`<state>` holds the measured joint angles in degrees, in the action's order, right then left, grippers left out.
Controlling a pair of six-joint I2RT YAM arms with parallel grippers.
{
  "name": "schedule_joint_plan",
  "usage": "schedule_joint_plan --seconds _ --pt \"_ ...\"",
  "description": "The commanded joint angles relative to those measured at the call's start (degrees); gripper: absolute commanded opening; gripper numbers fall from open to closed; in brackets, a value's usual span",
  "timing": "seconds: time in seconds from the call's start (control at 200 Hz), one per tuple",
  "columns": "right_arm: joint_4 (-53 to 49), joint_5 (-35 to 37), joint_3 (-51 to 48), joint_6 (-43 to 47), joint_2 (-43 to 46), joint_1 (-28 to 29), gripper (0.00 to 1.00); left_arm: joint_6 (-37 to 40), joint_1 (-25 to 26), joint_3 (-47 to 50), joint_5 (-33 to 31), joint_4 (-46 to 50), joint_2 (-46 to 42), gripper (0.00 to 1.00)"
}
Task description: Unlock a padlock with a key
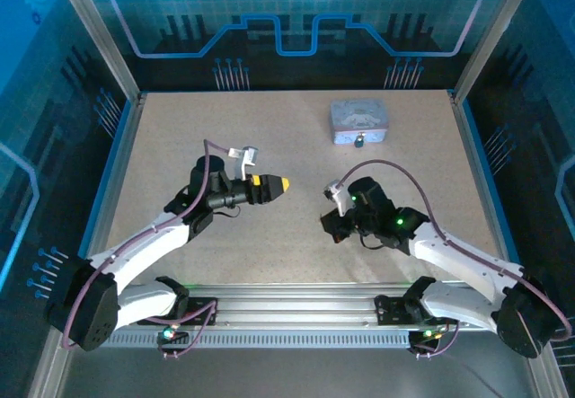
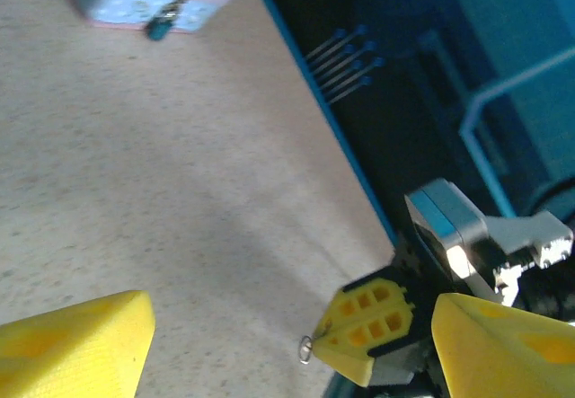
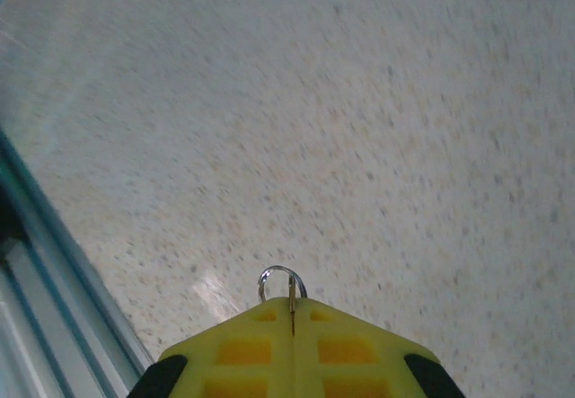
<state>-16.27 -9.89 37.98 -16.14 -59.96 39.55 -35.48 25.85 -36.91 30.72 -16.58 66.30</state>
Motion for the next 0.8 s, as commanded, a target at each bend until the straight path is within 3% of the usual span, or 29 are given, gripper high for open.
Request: schedule_joint_plan --seconds 0.0,0.27,0.53,0.795 --pt "3.8 -6.8 2.8 6.5 1.6 -1.8 0.01 1.0 1.0 -2.7 7.9 -3.9 -0.5 0.77" --pt "2.4 -15.4 7.8 12.6 0.1 -4.2 0.01 3.1 3.9 -6.1 11.8 -2.8 2.4 0.61" --pt "-3.3 -18.7 13.6 19.5 -3.4 -4.6 0.01 4.6 5.9 -7.6 12.2 -1.4 4.5 0.51" --pt "-3.6 -20.8 15.7 19.6 -5.8 -4.8 0.00 5.4 7.1 -8.4 12.5 -0.8 5.9 0.43"
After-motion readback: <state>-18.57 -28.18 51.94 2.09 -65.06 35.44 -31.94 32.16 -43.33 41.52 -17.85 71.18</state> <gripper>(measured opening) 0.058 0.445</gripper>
